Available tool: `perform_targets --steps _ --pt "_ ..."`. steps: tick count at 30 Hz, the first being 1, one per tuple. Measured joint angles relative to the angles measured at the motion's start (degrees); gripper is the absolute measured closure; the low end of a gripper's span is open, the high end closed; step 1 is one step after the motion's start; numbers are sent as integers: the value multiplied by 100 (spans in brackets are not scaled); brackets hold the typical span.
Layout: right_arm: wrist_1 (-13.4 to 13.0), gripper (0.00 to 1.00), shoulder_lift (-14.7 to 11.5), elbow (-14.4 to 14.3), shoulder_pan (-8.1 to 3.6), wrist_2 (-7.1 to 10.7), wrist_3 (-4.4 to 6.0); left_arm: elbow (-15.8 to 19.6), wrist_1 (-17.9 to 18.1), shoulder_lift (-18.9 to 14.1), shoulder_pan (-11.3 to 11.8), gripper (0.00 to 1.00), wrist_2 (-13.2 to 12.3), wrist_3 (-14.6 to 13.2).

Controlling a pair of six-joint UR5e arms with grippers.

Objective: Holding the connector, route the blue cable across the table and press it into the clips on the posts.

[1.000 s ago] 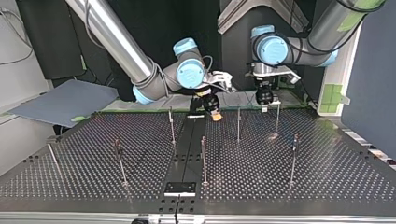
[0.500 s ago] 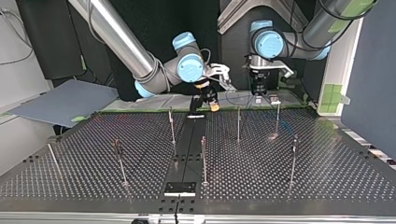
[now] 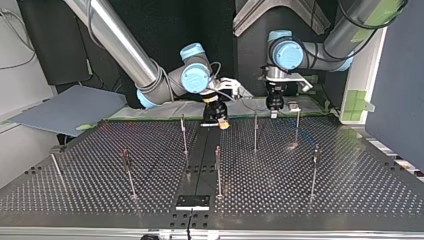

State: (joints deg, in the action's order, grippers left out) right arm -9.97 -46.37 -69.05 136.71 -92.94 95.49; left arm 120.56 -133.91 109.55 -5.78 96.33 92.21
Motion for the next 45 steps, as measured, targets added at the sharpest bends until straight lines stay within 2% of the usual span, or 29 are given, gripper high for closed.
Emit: perform_targets --steps 5,13,25,35,40,45 --pt "-67 100 3 0 -15 72 40 -71 132 247 3 100 -8 13" --pt "-78 100 68 1 -87 97 49 -238 222 523 20 100 -13 41" --pt "-223 100 148 0 -255 121 59 -594 98 547 41 100 -14 43" --pt "-277 100 150 18 -451 273 84 -1004 -197 551 90 100 -51 43" --pt "-278 100 151 77 -520 346 86 -1250 -383 552 138 100 -57 37" --pt "-278 100 150 133 -557 386 86 -1318 -421 552 160 100 -58 34"
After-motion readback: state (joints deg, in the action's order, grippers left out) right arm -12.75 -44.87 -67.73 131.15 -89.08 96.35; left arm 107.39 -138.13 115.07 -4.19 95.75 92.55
